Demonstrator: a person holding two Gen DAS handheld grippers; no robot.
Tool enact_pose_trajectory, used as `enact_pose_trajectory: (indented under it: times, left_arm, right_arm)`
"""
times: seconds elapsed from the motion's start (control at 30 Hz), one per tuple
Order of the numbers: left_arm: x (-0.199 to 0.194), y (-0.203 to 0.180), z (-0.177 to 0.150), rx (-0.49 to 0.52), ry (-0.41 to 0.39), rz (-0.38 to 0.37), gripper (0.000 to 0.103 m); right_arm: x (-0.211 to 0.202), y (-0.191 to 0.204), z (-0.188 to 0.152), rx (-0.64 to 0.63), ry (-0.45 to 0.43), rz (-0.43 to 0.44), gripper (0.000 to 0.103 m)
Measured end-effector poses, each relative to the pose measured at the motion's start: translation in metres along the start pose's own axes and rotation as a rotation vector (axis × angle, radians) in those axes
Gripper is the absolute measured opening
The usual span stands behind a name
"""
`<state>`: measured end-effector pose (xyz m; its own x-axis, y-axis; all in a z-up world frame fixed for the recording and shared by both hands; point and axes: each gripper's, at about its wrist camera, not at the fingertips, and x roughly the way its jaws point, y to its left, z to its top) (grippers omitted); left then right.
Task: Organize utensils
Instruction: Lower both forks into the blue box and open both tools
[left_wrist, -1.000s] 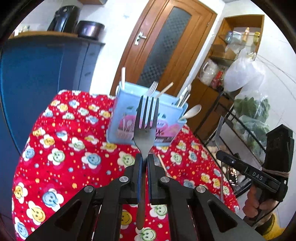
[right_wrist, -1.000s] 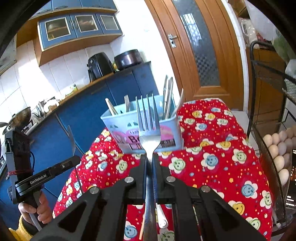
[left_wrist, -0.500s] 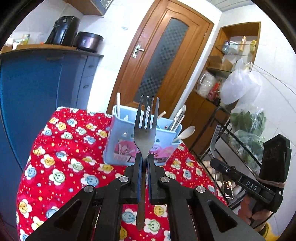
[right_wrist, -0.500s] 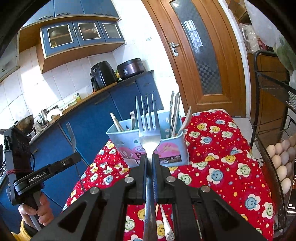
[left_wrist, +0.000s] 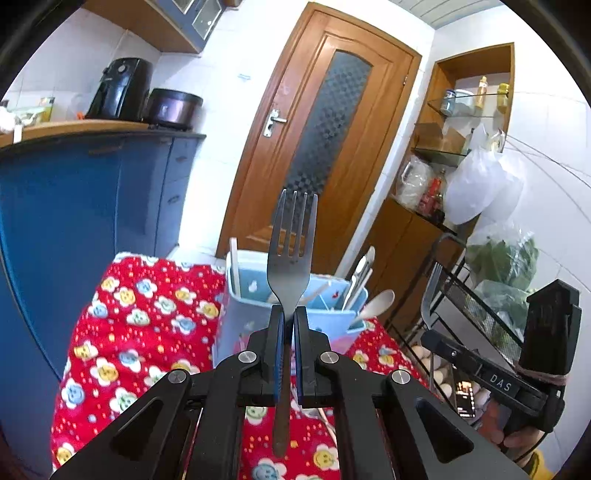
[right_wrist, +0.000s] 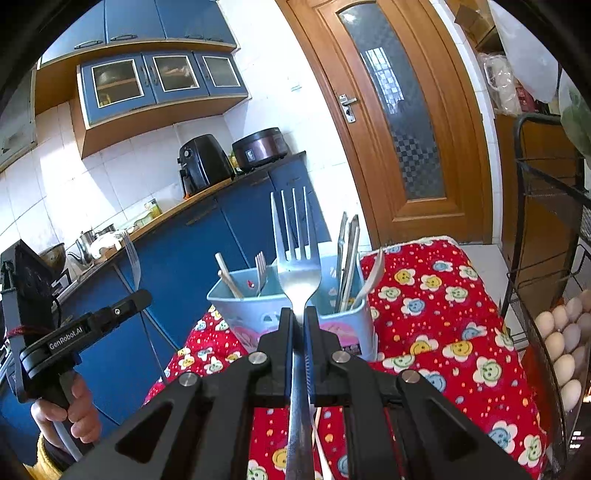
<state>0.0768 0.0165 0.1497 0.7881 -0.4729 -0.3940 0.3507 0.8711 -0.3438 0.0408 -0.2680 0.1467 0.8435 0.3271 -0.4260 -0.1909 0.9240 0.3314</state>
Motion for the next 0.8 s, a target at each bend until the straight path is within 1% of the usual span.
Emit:
enact_pose_trajectory:
  times: [0.2,0.37,0.5,0.8]
  left_arm:
    - [0.007,-0.001,0.022,0.021,-0.038,0.014,0.005]
    - [0.019,0.002,0.033,0.031,-0.056,0.045,0.005]
    - [0.028,0.004,0.041,0.023,-0.062,0.04,0.005]
    - [0.046,0.01,0.062,0.016,-0.085,0.056,0.005]
  right_arm:
    - [0.008,-0.001,0.015,-0.006,-0.018,-0.006,0.007]
    - [0.019,-0.002,0.027,-0.015,-0.024,-0.012,0.007]
    - [0.029,-0.005,0.035,-0.01,-0.035,-0.017,0.007]
    - [0.049,-0.01,0.052,0.0,-0.061,-0.025,0.007]
